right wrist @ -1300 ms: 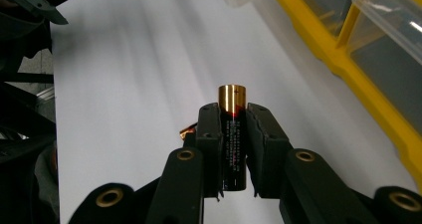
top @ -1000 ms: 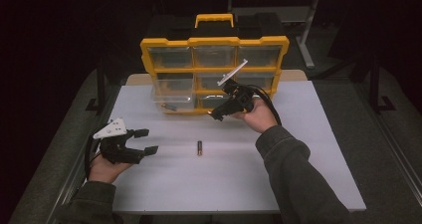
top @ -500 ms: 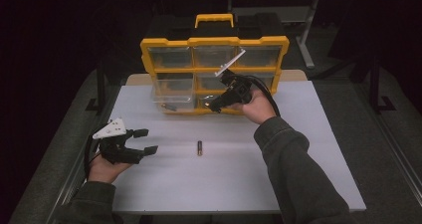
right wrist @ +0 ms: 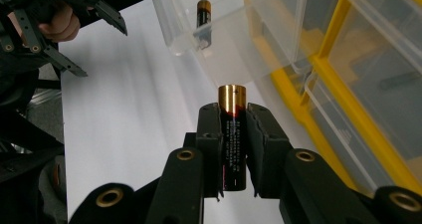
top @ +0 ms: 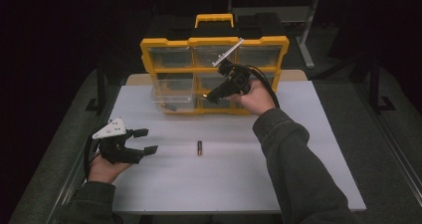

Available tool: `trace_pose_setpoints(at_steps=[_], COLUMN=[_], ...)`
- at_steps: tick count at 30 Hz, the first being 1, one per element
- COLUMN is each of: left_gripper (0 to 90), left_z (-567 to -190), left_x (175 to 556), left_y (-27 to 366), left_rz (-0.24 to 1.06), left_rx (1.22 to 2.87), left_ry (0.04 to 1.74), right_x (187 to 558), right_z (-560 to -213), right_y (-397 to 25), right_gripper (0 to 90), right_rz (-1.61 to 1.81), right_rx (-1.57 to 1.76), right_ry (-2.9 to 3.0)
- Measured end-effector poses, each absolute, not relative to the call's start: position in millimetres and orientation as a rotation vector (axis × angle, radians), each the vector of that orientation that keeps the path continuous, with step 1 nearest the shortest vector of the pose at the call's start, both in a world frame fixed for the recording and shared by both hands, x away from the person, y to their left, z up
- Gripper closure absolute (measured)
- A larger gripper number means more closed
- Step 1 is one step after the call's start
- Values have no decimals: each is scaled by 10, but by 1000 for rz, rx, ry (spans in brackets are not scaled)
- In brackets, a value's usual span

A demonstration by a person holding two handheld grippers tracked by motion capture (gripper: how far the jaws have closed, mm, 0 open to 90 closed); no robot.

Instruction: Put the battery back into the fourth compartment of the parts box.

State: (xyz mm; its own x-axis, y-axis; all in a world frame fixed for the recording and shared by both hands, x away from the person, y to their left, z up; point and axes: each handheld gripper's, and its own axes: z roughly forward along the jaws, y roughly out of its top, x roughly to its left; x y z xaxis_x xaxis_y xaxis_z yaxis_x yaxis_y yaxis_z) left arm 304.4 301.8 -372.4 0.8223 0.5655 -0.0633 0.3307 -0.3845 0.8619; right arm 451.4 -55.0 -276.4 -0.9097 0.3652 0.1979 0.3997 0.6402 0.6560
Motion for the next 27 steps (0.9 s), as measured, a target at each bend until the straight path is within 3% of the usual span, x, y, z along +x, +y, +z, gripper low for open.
trace_pose_setpoints(at_steps=[27], left_gripper=[261], left_z=[-3721], left_x=[3045], left_y=[3028], left_rz=[296], left_rx=[1998], left_ry=[660], right_x=[4641], right_z=[-2288], right_y=[-303], right_gripper=[760], right_rz=[-1168], right_rx=[-593], right_ry=[-2851])
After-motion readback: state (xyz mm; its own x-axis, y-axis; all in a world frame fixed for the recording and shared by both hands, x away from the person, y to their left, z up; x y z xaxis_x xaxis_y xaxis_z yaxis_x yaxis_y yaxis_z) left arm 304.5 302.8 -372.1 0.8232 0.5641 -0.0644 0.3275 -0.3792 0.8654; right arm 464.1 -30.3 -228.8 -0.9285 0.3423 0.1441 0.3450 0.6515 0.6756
